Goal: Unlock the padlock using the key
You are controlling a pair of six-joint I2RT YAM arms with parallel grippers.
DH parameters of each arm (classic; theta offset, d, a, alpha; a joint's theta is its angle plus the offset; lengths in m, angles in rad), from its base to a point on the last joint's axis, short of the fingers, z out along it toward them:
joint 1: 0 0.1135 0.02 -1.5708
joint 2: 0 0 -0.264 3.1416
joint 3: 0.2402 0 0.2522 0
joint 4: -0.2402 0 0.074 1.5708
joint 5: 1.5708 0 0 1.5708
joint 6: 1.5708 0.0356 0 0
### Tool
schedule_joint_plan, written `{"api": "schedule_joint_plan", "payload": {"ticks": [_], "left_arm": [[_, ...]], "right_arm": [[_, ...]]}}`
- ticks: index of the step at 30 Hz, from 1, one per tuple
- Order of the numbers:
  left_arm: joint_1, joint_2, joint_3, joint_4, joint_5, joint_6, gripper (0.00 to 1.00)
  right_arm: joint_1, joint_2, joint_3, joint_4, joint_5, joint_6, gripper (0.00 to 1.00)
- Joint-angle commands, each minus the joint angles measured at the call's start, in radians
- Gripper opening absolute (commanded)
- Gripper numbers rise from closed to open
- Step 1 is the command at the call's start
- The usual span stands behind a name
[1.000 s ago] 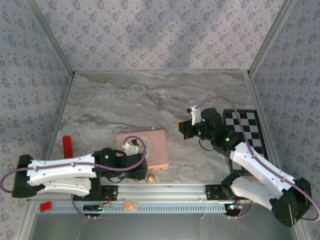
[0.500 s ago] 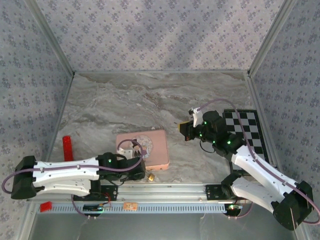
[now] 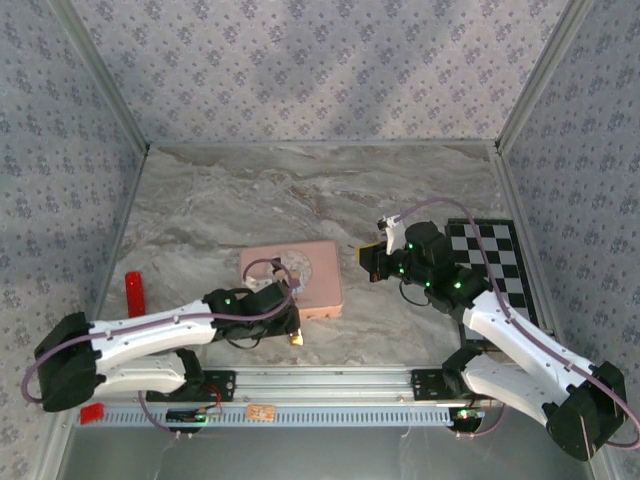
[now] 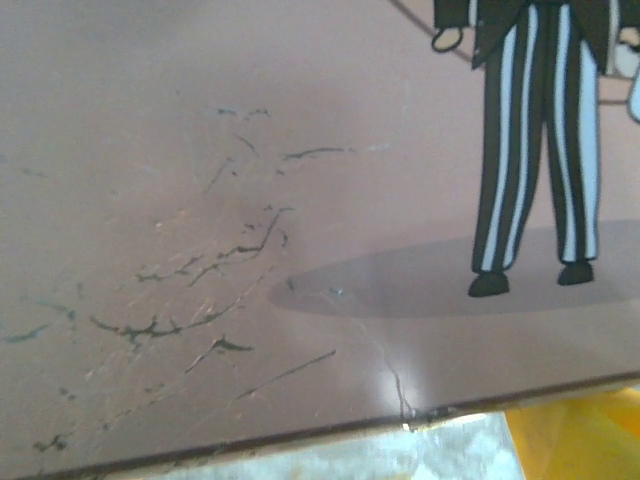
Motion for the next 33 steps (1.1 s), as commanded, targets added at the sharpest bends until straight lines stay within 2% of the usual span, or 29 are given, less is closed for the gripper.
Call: {"api": "schedule_joint_plan", "payload": {"ticks": [1, 9, 16, 23, 29, 33], "left_arm": [[0.061, 0.071, 0.076, 0.096, -0.03, 0.168, 0.89], [0.205, 0.194, 0.138, 0.2, 0.003, 0.376, 0.9], [0.323, 0.301, 0.178, 0.375, 0.12, 0.48, 0.91], [0.396, 0.412, 0.272, 0.431, 0.167, 0.575, 0.93], [0.429, 0.392, 0.279, 0.468, 0.246, 0.618, 0.94], [0.429, 0.318, 0.195, 0.533, 0.318, 0.645, 0.95]], "right_arm": [[0.003, -0.007, 0.006, 0.006, 0.016, 0.007, 0.0], [0.005, 0.015, 0.011, 0.017, 0.011, 0.014, 0.0], [0.008, 0.038, 0.012, 0.029, 0.022, 0.024, 0.0], [0.009, 0.05, 0.007, 0.029, 0.036, 0.027, 0.0], [0.01, 0.044, -0.011, 0.034, 0.047, 0.04, 0.0], [0.011, 0.045, -0.021, 0.038, 0.049, 0.047, 0.0]]}}
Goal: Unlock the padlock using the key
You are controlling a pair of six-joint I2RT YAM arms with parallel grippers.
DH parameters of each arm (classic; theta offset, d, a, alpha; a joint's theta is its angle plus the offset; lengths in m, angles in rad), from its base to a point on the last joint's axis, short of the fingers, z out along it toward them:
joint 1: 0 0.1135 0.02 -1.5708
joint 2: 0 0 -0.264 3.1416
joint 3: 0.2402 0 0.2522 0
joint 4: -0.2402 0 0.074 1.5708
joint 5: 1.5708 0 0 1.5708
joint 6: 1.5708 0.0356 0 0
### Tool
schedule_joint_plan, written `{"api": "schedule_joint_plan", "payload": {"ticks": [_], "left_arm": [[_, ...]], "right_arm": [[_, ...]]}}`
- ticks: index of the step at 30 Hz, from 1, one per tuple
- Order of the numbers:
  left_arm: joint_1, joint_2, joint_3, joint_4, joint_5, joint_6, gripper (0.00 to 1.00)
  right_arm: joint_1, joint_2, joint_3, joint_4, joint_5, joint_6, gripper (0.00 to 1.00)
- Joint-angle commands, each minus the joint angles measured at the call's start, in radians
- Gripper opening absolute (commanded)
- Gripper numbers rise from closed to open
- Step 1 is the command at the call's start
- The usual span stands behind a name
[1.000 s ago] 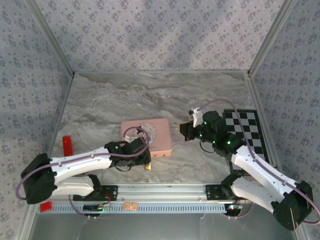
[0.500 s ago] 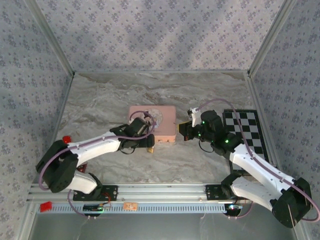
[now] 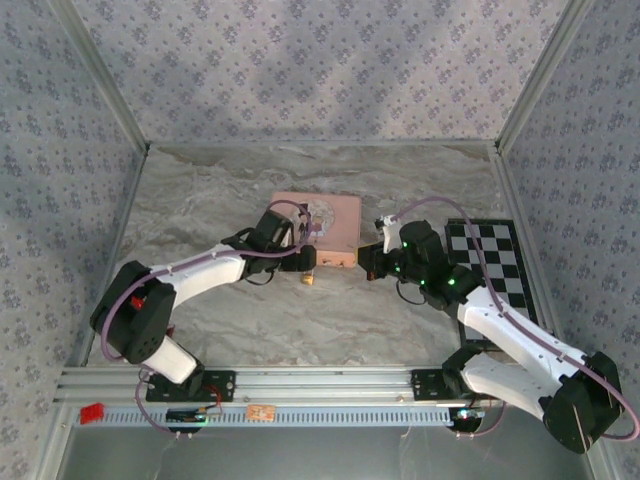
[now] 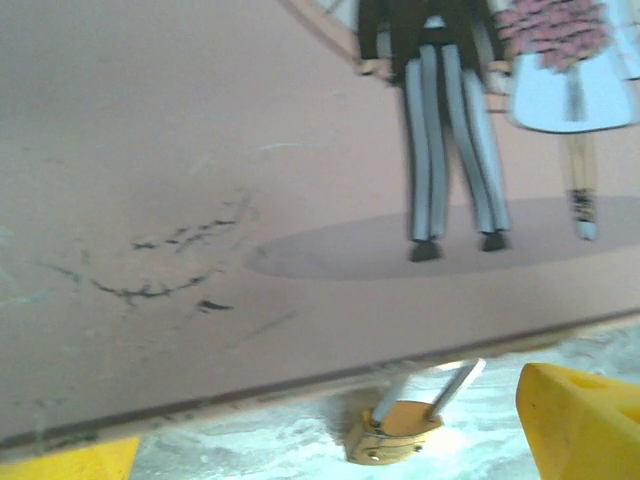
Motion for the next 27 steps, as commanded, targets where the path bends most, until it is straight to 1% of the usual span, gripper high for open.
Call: {"api": "schedule_joint_plan", "payload": {"ticks": [1, 5, 9, 17, 22, 25, 27], "left_arm": [[0.0, -0.096, -0.061, 0.107, 0.084, 0.055, 0.94], [0.0, -0.164, -0.158, 0.174, 0.127, 0.059, 0.94], [0.0, -0.174, -0.22, 0.244, 0.188, 0.048, 0.94], [0.001, -0.118, -0.252, 0.322, 0.275, 0.055, 0.93], [0.004, -0.074, -0.253, 0.38, 0.282, 0.06, 0.89], [0.009, -0.039, -0.252, 0.403, 0.259, 0.055, 0.87], [0.02, -0.01, -0.251, 0.428, 0.283, 0.046, 0.86]], "right_arm": [[0.008, -0.005, -0.017, 0.02, 0.019, 0.019, 0.0], [0.011, 0.01, -0.016, 0.035, 0.013, 0.026, 0.0], [0.019, 0.024, -0.006, 0.038, 0.012, 0.027, 0.0], [0.035, 0.025, 0.001, 0.035, 0.026, 0.028, 0.0], [0.044, 0.028, 0.01, 0.033, 0.027, 0.03, 0.0], [0.048, 0.027, 0.014, 0.031, 0.029, 0.028, 0.0], [0.052, 0.025, 0.012, 0.03, 0.034, 0.028, 0.0]]}}
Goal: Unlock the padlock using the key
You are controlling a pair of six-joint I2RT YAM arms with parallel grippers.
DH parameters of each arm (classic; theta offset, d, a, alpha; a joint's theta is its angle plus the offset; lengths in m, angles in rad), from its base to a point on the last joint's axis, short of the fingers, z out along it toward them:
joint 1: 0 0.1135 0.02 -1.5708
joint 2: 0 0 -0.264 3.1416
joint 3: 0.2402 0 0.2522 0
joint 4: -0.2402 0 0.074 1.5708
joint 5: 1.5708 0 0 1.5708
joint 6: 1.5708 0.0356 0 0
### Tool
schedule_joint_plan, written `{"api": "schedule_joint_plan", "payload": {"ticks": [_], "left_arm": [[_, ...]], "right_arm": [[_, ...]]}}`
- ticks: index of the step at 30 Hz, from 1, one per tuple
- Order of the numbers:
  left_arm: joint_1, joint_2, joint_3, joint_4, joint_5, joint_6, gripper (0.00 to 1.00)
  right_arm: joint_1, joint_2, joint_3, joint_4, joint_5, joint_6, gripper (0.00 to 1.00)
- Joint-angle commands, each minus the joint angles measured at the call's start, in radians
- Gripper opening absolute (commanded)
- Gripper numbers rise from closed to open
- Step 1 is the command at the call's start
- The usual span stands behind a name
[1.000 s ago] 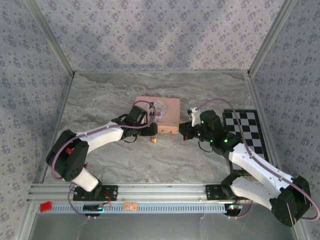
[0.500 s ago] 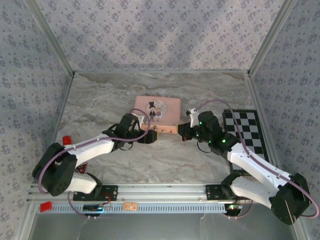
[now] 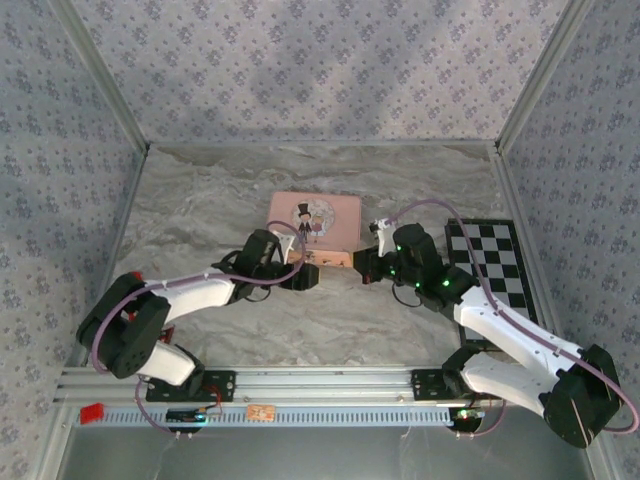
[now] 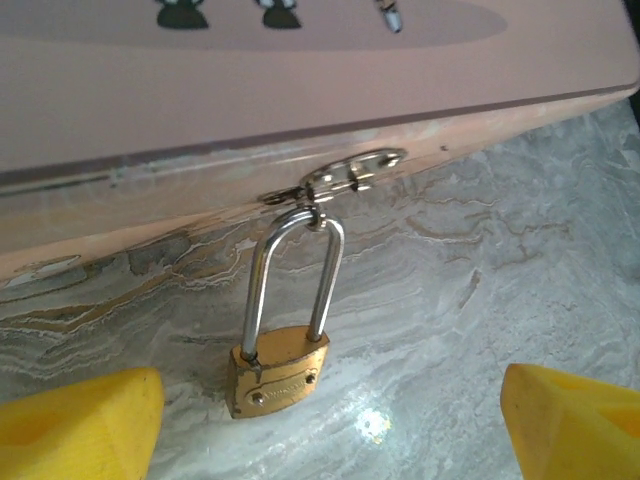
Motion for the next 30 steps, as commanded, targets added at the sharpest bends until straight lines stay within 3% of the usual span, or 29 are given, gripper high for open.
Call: {"api": "schedule_joint_plan", "payload": {"ticks": [1, 13, 30], "left_arm": [[0.014, 0.043, -0.002, 0.078, 0.04, 0.002, 0.85], [0.014, 0.136, -0.001, 0.165, 0.066, -0.014, 0.74], [-0.004, 0.198, 0.038, 0.16, 0.101, -0.022, 0.62]], "right_arm": [[0.007, -0.001, 0.024, 0.008, 0.019, 0.013, 0.0], [0.012, -0.005, 0.022, 0.005, 0.02, 0.013, 0.0], [0.02, 0.0, 0.021, 0.011, 0.02, 0.015, 0.0]]}}
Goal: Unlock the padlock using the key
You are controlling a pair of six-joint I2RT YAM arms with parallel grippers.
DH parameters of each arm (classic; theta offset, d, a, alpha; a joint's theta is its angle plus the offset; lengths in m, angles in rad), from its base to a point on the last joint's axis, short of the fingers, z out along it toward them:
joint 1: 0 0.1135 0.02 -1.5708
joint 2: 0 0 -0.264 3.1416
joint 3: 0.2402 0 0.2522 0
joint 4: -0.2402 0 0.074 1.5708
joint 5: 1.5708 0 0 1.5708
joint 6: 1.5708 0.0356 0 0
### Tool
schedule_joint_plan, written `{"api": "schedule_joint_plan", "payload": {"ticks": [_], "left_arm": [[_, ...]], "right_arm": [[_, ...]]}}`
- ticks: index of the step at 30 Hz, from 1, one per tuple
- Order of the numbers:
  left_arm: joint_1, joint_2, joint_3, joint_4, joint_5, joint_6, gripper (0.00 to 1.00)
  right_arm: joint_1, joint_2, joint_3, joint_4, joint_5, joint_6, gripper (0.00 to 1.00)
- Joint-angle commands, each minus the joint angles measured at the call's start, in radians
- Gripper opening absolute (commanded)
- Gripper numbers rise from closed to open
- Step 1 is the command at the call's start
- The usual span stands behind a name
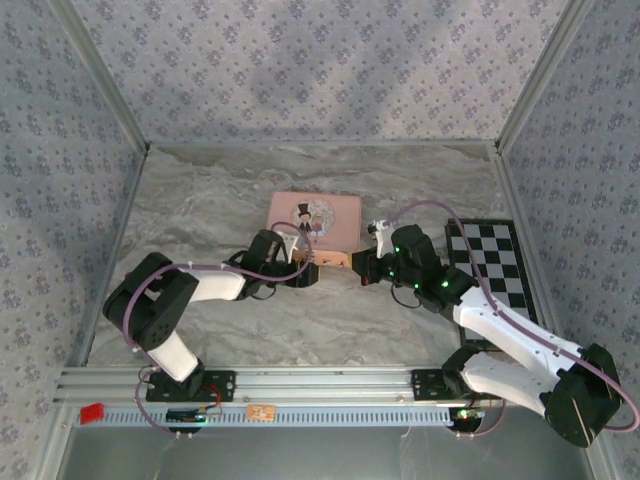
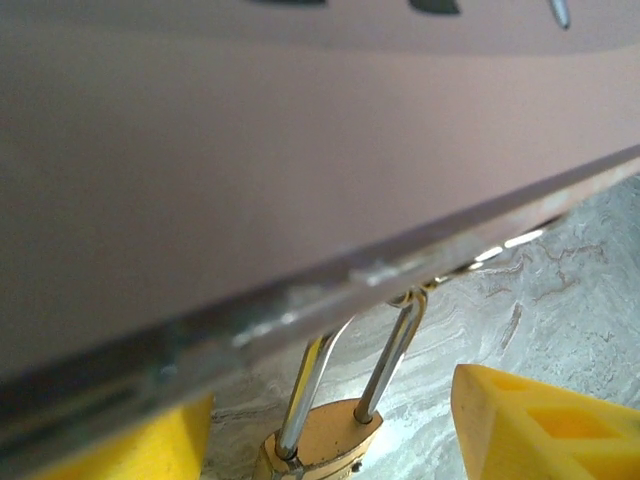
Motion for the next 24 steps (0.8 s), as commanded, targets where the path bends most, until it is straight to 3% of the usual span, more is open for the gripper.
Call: {"api": "schedule_joint_plan", "payload": {"ticks": [1, 24], "left_arm": [[-0.023, 0.043, 0.032, -0.003, 0.054, -0.007, 0.61], [-0.03, 0.026, 0.032, -0.023, 0.046, -0.018, 0.44]], "right_arm": [[0.008, 0.0, 0.021, 0.009, 0.014, 0.014, 0.0], [0.016, -0.007, 0.017, 0.01, 0.017, 0.02, 0.0]]}}
